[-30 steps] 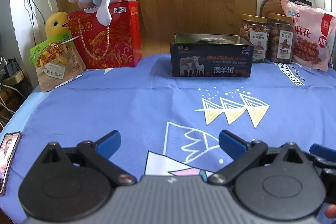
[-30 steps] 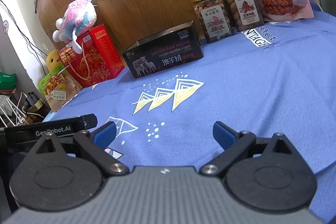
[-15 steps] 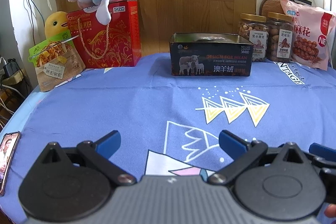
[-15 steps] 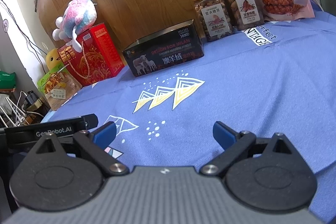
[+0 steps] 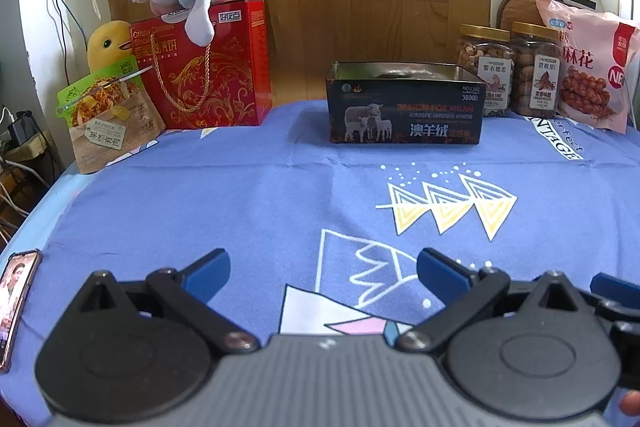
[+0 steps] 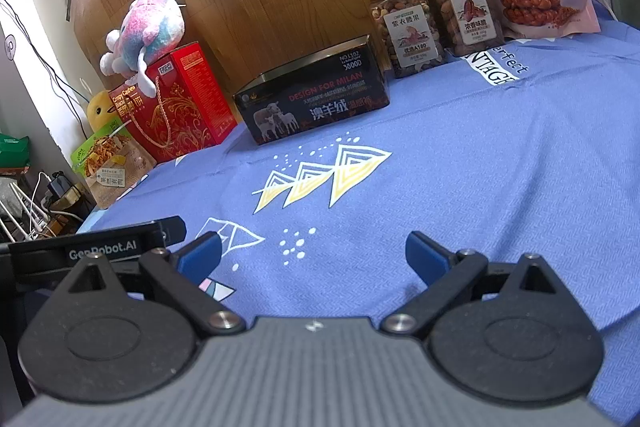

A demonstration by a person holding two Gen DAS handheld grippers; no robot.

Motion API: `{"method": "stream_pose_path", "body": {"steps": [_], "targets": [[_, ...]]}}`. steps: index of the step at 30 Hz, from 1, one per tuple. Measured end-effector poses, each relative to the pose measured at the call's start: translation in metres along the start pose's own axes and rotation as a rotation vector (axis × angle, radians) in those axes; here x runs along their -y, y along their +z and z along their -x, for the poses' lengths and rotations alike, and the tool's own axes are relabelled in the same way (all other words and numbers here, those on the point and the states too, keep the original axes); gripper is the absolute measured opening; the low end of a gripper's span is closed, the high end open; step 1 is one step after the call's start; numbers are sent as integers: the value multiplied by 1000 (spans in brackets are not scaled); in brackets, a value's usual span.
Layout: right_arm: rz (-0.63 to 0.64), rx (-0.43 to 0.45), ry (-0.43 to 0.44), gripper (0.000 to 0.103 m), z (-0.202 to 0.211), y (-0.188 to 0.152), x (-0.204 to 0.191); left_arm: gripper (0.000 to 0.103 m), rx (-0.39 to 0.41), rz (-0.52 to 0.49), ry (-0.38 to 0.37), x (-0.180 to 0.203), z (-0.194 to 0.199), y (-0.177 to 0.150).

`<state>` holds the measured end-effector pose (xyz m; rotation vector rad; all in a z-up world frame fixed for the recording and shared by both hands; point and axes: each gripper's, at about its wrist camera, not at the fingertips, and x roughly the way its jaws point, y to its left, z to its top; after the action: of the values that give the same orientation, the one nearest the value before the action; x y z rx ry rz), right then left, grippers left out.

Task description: Organize snacks

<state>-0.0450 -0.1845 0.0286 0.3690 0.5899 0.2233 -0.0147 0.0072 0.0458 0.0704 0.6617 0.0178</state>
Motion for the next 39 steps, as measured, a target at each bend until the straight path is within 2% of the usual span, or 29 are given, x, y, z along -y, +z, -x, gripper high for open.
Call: {"method": "stream_pose_path", "body": {"steps": [39], "targets": [[-3,2,1,100,3,1,1,103,-9,-36,32,5,-1,-2]]}}
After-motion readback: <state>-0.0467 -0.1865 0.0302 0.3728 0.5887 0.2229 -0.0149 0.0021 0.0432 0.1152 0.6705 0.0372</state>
